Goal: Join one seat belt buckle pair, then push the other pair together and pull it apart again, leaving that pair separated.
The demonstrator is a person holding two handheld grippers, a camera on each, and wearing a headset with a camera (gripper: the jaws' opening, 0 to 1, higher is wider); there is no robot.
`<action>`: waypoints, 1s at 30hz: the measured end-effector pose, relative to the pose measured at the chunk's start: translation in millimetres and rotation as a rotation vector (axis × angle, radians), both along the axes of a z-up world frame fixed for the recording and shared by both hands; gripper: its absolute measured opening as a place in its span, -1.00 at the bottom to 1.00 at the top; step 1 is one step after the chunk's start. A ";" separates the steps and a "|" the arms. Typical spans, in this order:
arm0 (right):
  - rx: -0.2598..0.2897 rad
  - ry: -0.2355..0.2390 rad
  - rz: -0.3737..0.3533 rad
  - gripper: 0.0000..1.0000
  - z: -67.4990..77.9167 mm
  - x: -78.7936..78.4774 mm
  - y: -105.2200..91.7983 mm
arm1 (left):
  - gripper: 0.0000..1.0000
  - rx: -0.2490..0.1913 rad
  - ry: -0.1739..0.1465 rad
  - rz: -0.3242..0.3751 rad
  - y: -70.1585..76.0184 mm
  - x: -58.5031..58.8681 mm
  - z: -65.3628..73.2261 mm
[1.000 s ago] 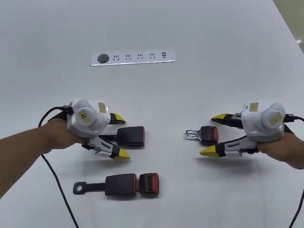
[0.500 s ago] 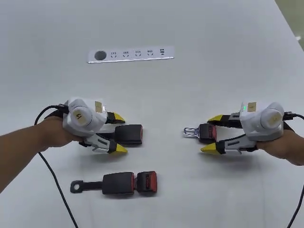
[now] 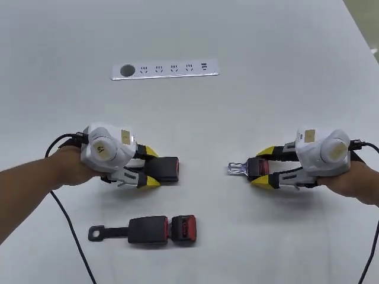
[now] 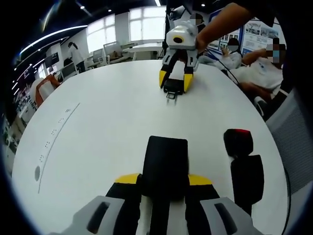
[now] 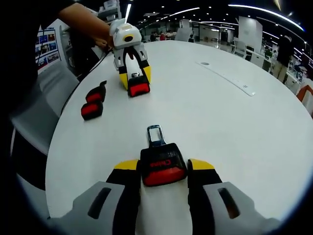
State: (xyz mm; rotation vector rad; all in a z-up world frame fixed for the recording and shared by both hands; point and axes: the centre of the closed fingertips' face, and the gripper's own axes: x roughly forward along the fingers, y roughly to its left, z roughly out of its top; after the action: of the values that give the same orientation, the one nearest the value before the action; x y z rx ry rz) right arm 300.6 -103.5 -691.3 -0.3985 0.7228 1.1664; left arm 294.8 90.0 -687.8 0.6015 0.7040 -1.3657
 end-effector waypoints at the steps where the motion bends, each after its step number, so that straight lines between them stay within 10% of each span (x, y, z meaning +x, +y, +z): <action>1: -0.001 -0.003 0.006 -0.29 -0.1 0.8 0.8 | -0.30 0.001 -0.001 0.003 -0.1 1.6 0.5; 30: 0.017 -0.008 0.086 -0.31 2.4 -7.7 17.8 | -0.31 0.033 0.013 0.016 2.6 3.2 1.1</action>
State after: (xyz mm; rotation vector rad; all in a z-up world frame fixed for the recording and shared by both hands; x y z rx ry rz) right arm 292.9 -85.7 -688.9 -0.4234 0.6936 1.2507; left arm 298.0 92.6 -686.7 0.6126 0.7413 -1.3462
